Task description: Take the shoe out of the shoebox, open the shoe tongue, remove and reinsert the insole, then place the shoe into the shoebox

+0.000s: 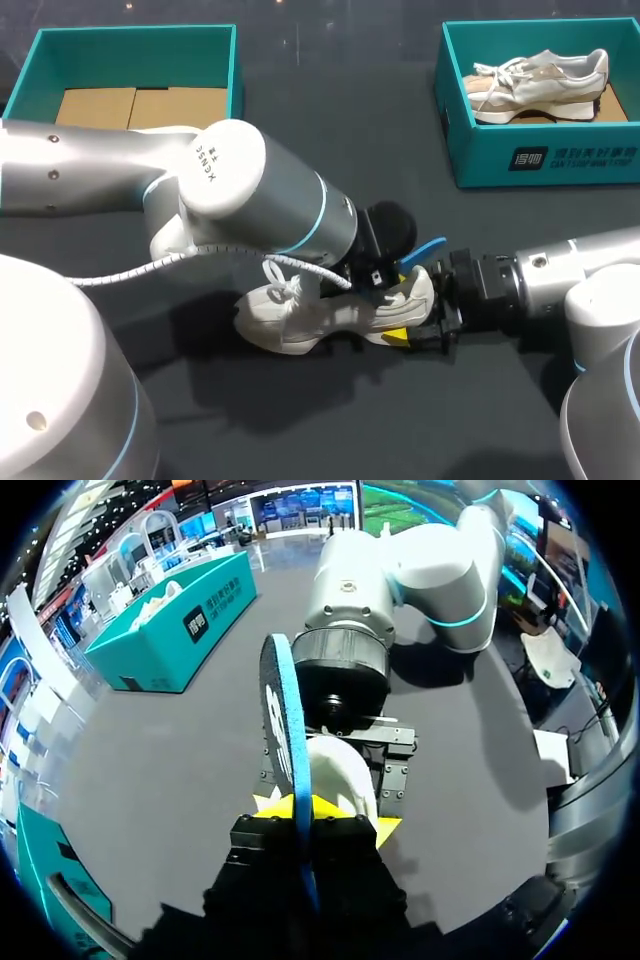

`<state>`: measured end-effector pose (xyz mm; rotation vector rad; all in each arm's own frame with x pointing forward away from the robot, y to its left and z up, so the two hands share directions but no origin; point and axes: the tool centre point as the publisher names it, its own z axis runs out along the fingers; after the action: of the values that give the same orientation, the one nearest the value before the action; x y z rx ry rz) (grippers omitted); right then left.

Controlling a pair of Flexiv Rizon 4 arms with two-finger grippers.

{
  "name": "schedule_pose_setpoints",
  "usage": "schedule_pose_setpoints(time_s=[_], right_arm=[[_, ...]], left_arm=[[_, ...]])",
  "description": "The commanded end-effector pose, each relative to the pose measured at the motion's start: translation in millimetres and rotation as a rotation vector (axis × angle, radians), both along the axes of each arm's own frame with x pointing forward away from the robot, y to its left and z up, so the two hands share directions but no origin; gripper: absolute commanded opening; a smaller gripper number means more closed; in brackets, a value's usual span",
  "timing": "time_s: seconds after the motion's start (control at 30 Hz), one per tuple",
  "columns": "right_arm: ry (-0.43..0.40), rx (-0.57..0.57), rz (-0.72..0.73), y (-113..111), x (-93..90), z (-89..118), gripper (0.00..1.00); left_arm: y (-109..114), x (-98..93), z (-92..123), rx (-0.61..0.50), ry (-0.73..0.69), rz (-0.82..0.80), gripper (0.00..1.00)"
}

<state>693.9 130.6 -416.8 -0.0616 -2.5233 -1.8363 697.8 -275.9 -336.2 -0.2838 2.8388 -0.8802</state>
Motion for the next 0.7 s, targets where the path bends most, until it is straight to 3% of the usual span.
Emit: schedule_pose_setpoints(time_s=[0.03,0.33,0.7], right_arm=[[0.000,-0.004,0.000,1.5,-1.2,0.6,0.00],[0.000,-0.004,0.000,1.5,-1.2,0.6,0.00],[0.000,-0.004,0.000,1.5,-1.2,0.6,0.00]], left_arm=[[5.0,6.6,6.5,-0.026,0.050,-0.037,0.00],[5.4,1.7,47.5,-0.102,0.164,-0.165,0.00],[-6.2,-23.1,126.7,-0.273,0.281,-0.364,0.00]])
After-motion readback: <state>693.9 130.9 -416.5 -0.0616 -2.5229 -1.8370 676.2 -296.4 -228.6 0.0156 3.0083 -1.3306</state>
